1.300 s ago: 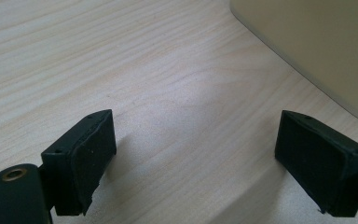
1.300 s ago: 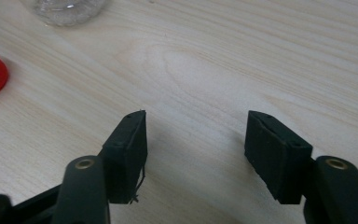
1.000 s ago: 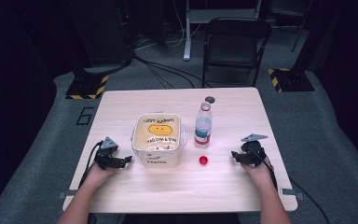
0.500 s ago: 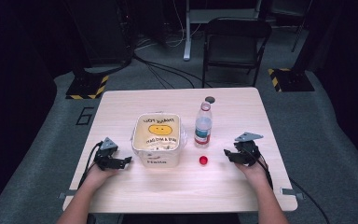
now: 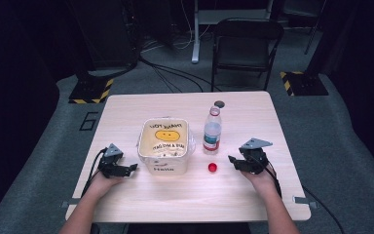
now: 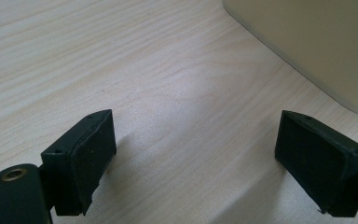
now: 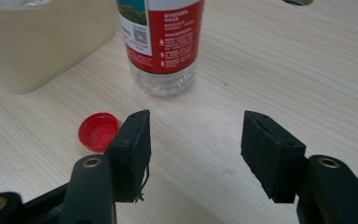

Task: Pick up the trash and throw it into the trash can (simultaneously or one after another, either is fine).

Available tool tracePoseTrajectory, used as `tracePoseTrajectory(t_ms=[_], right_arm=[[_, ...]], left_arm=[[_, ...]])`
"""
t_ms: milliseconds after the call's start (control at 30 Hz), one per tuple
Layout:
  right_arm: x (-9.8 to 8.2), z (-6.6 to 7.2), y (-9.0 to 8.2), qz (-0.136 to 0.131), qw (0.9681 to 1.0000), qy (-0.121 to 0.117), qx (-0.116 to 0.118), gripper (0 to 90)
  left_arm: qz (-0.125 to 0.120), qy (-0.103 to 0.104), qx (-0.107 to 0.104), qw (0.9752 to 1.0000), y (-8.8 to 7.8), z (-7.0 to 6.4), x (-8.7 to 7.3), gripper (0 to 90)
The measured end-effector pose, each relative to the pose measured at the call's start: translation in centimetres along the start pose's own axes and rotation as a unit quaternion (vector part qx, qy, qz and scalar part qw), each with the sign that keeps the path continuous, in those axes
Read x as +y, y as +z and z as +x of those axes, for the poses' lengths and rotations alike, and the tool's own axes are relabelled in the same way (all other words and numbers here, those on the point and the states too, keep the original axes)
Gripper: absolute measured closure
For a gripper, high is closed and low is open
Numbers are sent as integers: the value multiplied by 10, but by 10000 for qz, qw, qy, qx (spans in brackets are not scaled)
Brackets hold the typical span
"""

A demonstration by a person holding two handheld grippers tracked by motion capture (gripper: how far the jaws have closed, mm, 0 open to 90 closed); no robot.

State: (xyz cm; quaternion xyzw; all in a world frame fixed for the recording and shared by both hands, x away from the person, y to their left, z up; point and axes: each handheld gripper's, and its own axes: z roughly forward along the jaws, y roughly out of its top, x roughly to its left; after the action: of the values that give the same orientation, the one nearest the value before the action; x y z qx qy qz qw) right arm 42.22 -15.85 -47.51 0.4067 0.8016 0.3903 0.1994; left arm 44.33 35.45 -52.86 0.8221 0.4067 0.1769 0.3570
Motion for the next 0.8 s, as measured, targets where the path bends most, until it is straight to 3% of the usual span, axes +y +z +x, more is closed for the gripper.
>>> tracePoseTrajectory(t_ms=[233, 800], right_arm=[[2, 10, 5, 3, 9997, -156, 198, 432], [7, 24, 16, -59, 9989, -163, 431, 426]], left_arm=[[-2, -2, 0, 10000, 0, 0, 0, 121], [-2, 0, 0, 10000, 0, 0, 0, 121]])
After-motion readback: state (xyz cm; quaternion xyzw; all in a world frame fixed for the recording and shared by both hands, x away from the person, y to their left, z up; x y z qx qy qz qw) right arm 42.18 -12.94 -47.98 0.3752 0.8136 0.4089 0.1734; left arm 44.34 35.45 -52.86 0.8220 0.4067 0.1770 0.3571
